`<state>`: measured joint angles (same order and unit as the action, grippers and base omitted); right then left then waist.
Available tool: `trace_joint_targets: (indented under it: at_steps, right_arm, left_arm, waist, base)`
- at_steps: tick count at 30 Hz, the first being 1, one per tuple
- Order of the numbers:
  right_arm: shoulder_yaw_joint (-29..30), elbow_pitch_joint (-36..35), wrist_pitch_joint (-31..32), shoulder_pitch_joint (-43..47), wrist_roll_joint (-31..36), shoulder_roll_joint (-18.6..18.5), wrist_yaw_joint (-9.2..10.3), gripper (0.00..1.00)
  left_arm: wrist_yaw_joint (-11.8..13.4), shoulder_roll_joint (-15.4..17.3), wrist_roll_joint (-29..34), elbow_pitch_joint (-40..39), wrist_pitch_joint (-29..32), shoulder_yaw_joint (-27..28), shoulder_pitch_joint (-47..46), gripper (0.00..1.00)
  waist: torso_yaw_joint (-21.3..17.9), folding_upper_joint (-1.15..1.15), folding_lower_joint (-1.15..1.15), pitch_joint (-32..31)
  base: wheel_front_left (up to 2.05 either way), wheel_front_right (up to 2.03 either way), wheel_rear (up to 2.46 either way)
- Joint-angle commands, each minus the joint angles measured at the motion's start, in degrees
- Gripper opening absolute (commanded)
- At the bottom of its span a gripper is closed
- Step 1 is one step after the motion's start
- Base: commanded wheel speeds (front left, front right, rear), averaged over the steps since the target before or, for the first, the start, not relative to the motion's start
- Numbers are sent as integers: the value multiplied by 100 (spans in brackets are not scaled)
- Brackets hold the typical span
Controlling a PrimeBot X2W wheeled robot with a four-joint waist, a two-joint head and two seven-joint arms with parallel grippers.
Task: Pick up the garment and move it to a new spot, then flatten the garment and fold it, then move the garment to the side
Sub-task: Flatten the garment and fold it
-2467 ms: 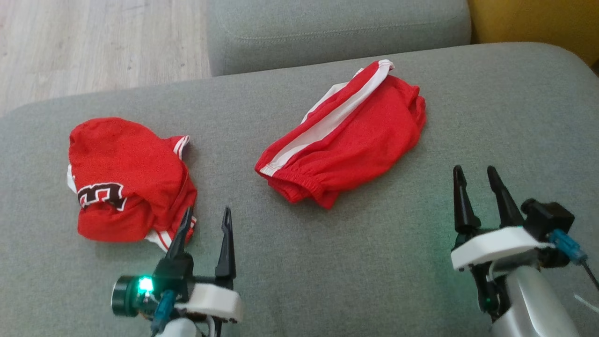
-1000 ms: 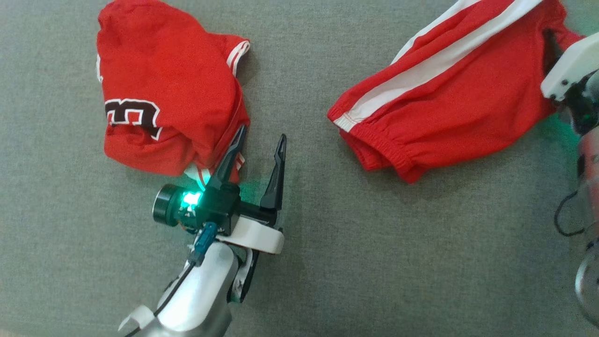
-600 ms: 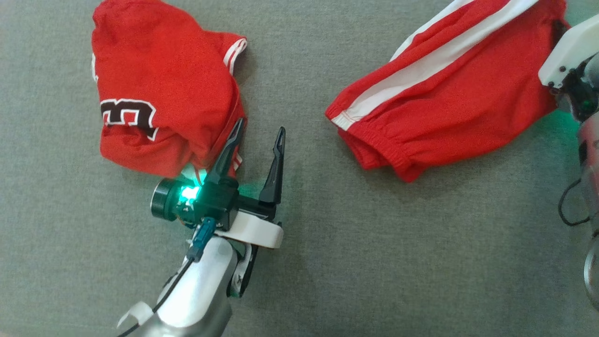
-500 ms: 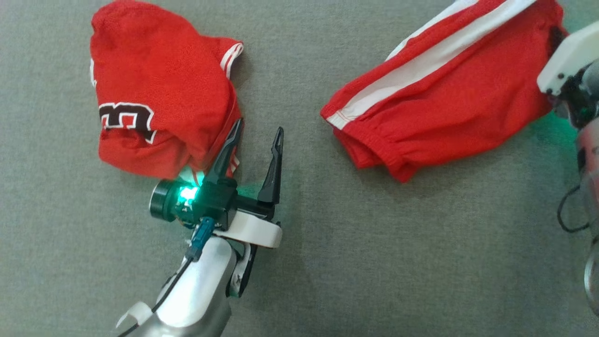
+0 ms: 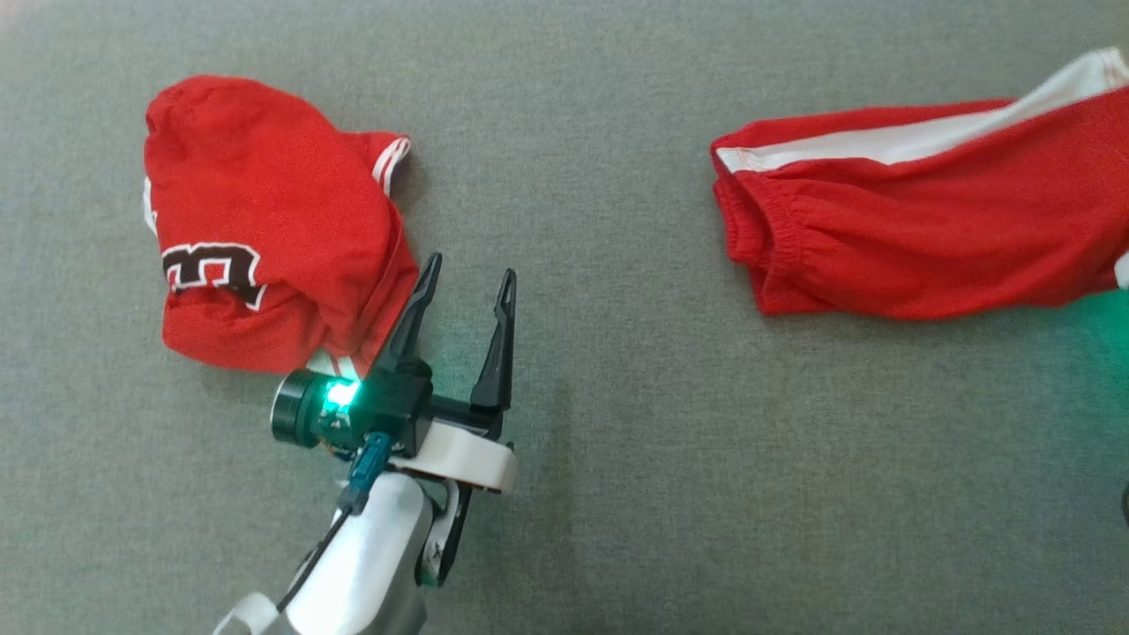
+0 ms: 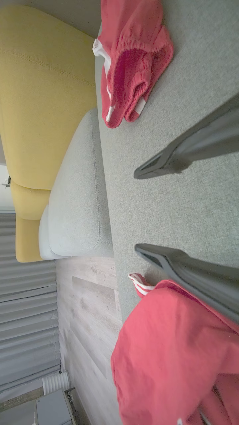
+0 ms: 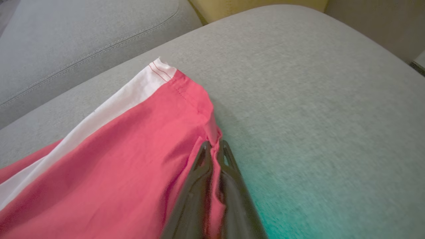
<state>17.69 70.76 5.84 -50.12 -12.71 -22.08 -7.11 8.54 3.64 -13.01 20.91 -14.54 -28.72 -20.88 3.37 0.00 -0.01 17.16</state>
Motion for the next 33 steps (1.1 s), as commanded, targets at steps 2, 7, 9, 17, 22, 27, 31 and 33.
trace_joint_targets:
  at_steps: [2,7,9,17,22,27,31,33]
  right_arm:
    - [25,-95,-148,10,67,-51,-37,0]
    - [274,-21,-485,33,88,161,-37,0]
    - [250,-66,-604,19,64,269,-37,0]
    - [-609,-908,-1049,194,-675,917,-37,0]
    - [-1593,-1927,-984,717,-1718,1071,-37,0]
    - [-2659,-3025,-957,1245,-2729,869,-37,0]
    - [-3441,-3671,-994,1548,-3339,606,-37,0]
    - [-3802,-3869,-1028,1625,-3552,472,-37,0]
  left_arm:
    - [-7,66,61,-134,-46,229,15,100]
    - [-9,82,94,-152,-46,263,125,100]
    - [-13,94,108,-142,-46,264,154,100]
    - [29,173,-116,-123,-46,534,203,100]
    - [30,297,-131,-121,-12,563,205,100]
    - [64,337,-155,-153,27,547,290,100]
    - [67,334,-174,-161,54,494,361,100]
    - [74,336,-188,-161,61,481,392,100]
  waist:
    - [-27,0,1,-76]
    - [-11,0,1,-150]
    - [-4,0,1,-178]
    - [-54,0,1,-482]
    - [-103,0,1,-689]
    - [-85,0,1,-802]
    - [-4,0,1,-884]
    - [48,0,1,-910]
  base:
    - [0,0,0]
    - [0,0,0]
    - [0,0,0]
    - [0,0,0]
    - [0,0,0]
    - [0,0,0]
    - [0,0,0]
    - [0,0,0]
